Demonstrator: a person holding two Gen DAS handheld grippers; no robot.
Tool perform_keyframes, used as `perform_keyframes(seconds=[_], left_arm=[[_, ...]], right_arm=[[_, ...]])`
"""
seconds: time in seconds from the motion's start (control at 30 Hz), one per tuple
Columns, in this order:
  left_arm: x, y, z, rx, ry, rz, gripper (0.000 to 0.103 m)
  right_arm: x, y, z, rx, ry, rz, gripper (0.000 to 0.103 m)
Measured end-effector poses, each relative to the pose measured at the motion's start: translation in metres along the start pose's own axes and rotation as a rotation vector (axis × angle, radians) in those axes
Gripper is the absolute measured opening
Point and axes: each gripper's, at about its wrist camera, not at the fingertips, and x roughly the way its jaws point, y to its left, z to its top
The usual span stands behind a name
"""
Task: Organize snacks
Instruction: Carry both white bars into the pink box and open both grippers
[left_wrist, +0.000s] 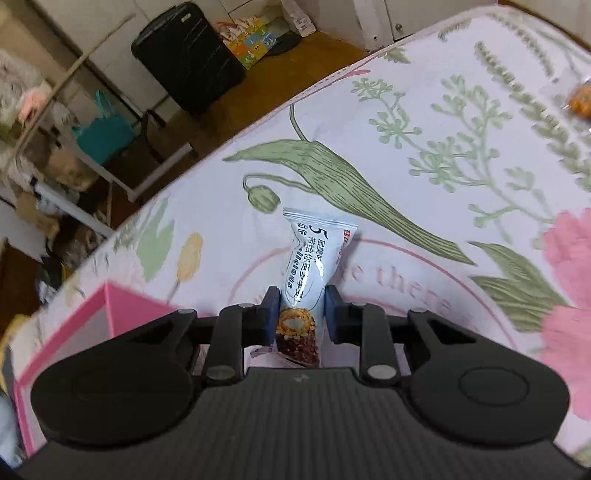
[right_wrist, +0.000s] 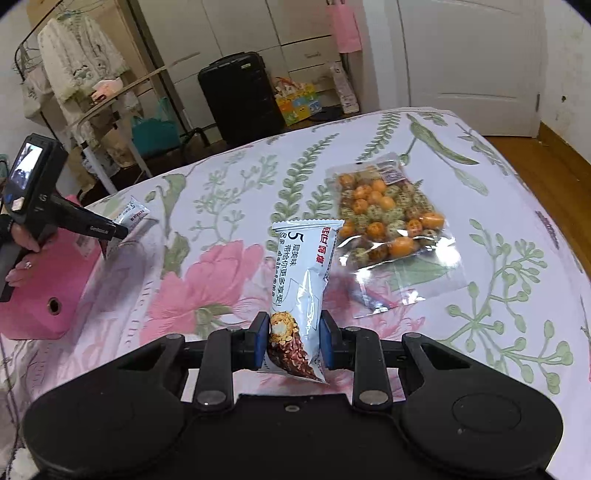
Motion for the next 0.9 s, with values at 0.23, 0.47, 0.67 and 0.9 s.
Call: perform_keyframes(seconds=[0.23,0.47,0.67,0.9], left_arm=[[-0.042,0.001,-0.032,-0.069,0.038,-0.138,0.025],[-0.094,-0.001,-0.064,-0.091,0.021,-0.262,0.025],[-0.128,-0.003,-0.088,-0.066,0.062,-0.341,0.025],[-0.155,0.013,-0.120,-0.124,0.130,-0.397,0.024]], right_arm=[[-0.003,0.014,0.001,0.026,0.038,0.110,0.032],[-0.008,0.032,0.001,0.023,0.090,0.187,0.032],[-0.018,0.059,-0.002,-0.018,0.146,0.229,0.033],[-0.031,0.099,-0.004,-0.107,0.190,0.279,0.033]])
